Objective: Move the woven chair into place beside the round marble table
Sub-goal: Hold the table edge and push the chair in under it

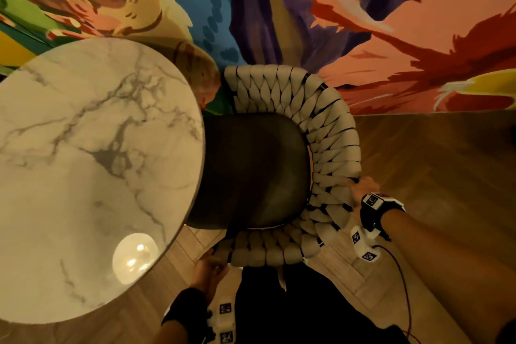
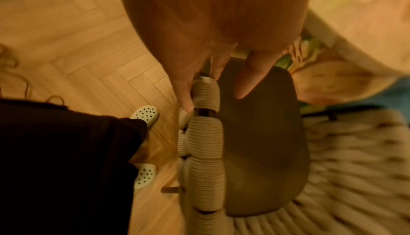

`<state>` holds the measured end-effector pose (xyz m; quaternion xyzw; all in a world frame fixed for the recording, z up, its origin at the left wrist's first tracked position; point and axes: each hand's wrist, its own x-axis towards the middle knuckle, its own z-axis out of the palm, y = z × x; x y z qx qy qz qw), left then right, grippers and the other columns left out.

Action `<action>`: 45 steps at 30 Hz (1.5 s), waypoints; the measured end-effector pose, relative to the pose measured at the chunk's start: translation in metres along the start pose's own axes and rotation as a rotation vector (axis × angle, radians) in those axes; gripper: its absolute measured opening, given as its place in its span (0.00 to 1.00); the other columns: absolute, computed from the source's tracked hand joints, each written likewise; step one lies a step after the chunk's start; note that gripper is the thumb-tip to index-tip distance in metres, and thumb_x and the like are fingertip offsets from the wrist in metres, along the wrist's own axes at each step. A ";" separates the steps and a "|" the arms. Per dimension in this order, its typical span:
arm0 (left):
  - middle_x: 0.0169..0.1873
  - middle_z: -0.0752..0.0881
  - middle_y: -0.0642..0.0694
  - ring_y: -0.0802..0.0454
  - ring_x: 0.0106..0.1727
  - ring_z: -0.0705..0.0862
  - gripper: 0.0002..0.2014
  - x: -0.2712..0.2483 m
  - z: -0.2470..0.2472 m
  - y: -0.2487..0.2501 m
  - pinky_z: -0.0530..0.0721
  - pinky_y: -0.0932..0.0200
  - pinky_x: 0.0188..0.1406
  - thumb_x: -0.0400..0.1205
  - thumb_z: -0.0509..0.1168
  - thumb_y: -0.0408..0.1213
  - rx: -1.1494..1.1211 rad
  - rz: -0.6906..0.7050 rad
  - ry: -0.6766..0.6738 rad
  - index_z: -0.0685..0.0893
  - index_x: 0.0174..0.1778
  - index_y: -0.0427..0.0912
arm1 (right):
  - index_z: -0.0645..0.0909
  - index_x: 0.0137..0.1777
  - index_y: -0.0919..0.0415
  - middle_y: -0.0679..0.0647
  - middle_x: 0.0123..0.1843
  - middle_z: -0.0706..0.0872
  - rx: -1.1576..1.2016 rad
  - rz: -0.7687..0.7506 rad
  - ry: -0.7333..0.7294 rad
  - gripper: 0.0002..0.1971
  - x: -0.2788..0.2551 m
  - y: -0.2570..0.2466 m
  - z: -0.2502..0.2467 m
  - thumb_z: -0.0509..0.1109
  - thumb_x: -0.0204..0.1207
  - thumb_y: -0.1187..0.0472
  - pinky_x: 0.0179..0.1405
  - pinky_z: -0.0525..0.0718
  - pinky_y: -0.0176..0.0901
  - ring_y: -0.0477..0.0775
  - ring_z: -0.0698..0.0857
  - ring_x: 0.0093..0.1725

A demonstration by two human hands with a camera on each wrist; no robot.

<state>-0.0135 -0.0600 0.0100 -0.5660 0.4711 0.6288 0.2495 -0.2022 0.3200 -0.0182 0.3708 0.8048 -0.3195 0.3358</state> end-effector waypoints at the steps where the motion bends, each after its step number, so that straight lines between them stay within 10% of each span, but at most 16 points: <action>1: 0.64 0.79 0.35 0.42 0.53 0.80 0.25 0.004 -0.001 0.001 0.80 0.52 0.49 0.76 0.54 0.22 -0.002 0.007 -0.013 0.73 0.70 0.37 | 0.77 0.66 0.70 0.71 0.64 0.84 -0.006 0.001 0.007 0.29 -0.001 -0.001 0.001 0.65 0.78 0.44 0.53 0.87 0.63 0.71 0.85 0.53; 8: 0.55 0.82 0.36 0.39 0.56 0.77 0.22 0.007 -0.003 0.002 0.80 0.51 0.48 0.64 0.59 0.29 0.001 0.000 -0.023 0.84 0.54 0.38 | 0.78 0.67 0.70 0.70 0.66 0.83 -0.007 0.001 -0.028 0.29 0.002 -0.002 -0.004 0.67 0.78 0.45 0.47 0.81 0.54 0.68 0.83 0.52; 15: 0.66 0.81 0.39 0.38 0.66 0.78 0.25 0.001 -0.004 -0.001 0.81 0.47 0.54 0.75 0.57 0.29 0.142 0.001 -0.054 0.76 0.69 0.47 | 0.81 0.68 0.65 0.66 0.59 0.85 -0.053 -0.101 -0.037 0.26 -0.006 0.010 -0.010 0.63 0.81 0.45 0.22 0.74 0.39 0.58 0.82 0.33; 21: 0.65 0.80 0.38 0.37 0.62 0.79 0.26 0.000 0.012 -0.013 0.77 0.47 0.57 0.75 0.55 0.26 0.101 -0.021 -0.052 0.75 0.69 0.46 | 0.84 0.59 0.69 0.68 0.56 0.88 -0.066 -0.071 0.001 0.24 0.002 0.025 -0.017 0.64 0.80 0.46 0.50 0.88 0.57 0.68 0.87 0.49; 29: 0.49 0.78 0.34 0.45 0.43 0.75 0.15 0.006 0.027 -0.006 0.76 0.54 0.42 0.76 0.55 0.25 0.077 0.076 -0.020 0.81 0.55 0.37 | 0.83 0.64 0.69 0.69 0.62 0.86 0.052 -0.009 0.048 0.25 0.008 0.002 -0.026 0.67 0.79 0.47 0.53 0.88 0.60 0.69 0.87 0.52; 38: 0.70 0.76 0.31 0.39 0.61 0.76 0.20 -0.009 0.034 0.003 0.78 0.53 0.52 0.80 0.55 0.26 0.103 0.033 -0.035 0.77 0.67 0.40 | 0.84 0.66 0.60 0.64 0.66 0.86 0.254 -0.002 -0.021 0.19 0.009 0.006 -0.027 0.71 0.76 0.55 0.60 0.86 0.56 0.68 0.86 0.58; 45: 0.50 0.80 0.37 0.38 0.59 0.75 0.22 -0.024 0.040 0.002 0.79 0.42 0.53 0.82 0.61 0.33 0.194 0.036 0.086 0.70 0.73 0.44 | 0.72 0.77 0.63 0.65 0.72 0.80 0.365 -0.108 -0.164 0.26 -0.023 0.011 -0.029 0.68 0.78 0.67 0.63 0.81 0.56 0.68 0.82 0.64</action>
